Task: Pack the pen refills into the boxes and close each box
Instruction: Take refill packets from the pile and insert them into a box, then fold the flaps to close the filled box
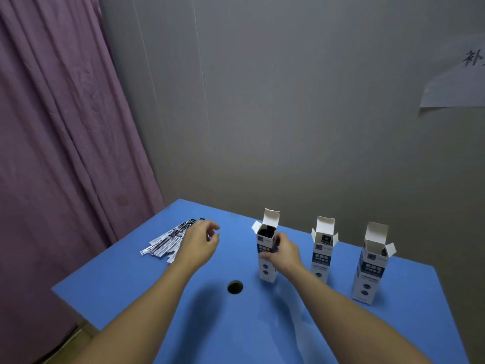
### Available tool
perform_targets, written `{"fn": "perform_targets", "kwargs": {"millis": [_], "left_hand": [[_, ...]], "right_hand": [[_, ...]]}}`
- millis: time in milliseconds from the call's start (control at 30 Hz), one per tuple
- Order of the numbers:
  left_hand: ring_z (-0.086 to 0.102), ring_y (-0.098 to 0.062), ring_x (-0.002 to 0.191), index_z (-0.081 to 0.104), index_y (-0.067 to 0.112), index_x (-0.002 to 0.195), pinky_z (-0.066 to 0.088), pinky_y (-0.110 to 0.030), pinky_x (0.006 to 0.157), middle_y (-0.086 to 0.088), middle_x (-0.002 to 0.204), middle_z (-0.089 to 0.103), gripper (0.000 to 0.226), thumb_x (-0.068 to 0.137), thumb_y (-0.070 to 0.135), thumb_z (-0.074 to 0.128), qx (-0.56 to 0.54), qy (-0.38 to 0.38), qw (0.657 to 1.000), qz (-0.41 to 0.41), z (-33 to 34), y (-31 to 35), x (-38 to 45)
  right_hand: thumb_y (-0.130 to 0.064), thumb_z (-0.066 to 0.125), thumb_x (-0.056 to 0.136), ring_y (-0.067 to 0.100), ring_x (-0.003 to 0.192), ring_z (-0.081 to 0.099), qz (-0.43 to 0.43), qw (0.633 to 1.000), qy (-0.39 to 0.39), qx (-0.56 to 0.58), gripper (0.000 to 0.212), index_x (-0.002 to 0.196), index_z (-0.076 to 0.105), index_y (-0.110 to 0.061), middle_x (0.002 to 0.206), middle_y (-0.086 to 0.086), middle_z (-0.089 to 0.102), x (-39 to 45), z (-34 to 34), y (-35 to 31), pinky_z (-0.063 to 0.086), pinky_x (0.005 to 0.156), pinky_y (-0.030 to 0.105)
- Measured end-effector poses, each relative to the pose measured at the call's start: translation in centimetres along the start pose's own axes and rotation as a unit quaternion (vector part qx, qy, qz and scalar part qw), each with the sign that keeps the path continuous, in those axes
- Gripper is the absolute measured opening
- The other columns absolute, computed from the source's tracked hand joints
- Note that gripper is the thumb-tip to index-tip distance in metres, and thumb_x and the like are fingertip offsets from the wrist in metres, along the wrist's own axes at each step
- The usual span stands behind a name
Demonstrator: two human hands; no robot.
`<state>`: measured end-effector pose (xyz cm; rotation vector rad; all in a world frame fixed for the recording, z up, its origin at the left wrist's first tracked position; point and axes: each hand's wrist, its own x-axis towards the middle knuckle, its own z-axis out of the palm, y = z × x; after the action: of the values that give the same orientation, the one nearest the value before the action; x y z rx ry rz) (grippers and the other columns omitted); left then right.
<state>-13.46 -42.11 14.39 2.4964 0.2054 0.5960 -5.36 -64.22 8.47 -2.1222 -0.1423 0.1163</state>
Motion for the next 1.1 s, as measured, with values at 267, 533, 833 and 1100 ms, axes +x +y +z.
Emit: {"fn": "perform_targets", "kwargs": {"millis": [267,533,833,1100], "left_hand": [[0.06,-0.014,0.087,0.067,0.022,0.113,0.049,-0.029,0.08,0.008,0.093,0.063,0.025,0.089,0.021,0.059,0.124,-0.078,0.981,-0.129,-2.1,-8.8,-4.7],[0.059,-0.016,0.093,0.062,0.019,0.123,0.048,-0.029,0.083,0.002,0.1,0.061,0.031,0.092,0.024,0.059,0.152,-0.098,0.967,-0.18,-2.5,-11.4,-7.2],[0.058,-0.017,0.102,0.057,0.018,0.133,0.05,-0.031,0.088,0.0,0.113,0.06,0.04,0.094,0.028,0.058,0.149,-0.109,0.963,-0.195,-4.6,-14.7,-8.2],[0.055,-0.018,0.119,0.054,0.023,0.137,0.049,-0.035,0.096,0.001,0.131,0.057,0.045,0.093,0.036,0.056,0.181,-0.118,0.959,-0.182,-11.0,-19.4,-9.8]], "right_hand": [[-0.018,0.082,0.08,0.027,0.107,0.062,0.028,0.999,-0.001,-0.032,0.045,0.109,0.047,-0.018,0.11,0.004,0.065,2.8,0.6,1.6,0.05,0.08,0.036],[-0.019,0.077,0.086,0.034,0.118,0.057,0.089,0.991,-0.049,-0.082,0.063,0.133,0.038,-0.005,0.126,0.015,0.058,3.1,0.6,2.0,0.043,0.076,0.033],[-0.019,0.056,0.092,0.026,0.107,0.061,0.166,0.942,-0.102,-0.275,0.038,0.126,0.051,-0.004,0.121,0.009,0.059,-2.8,5.2,1.1,0.051,0.074,0.029],[-0.023,0.051,0.09,0.032,0.12,0.051,0.02,0.919,-0.145,-0.367,0.03,0.116,0.043,-0.011,0.129,0.013,0.052,-5.7,11.9,-5.7,0.047,0.092,0.036]]}}
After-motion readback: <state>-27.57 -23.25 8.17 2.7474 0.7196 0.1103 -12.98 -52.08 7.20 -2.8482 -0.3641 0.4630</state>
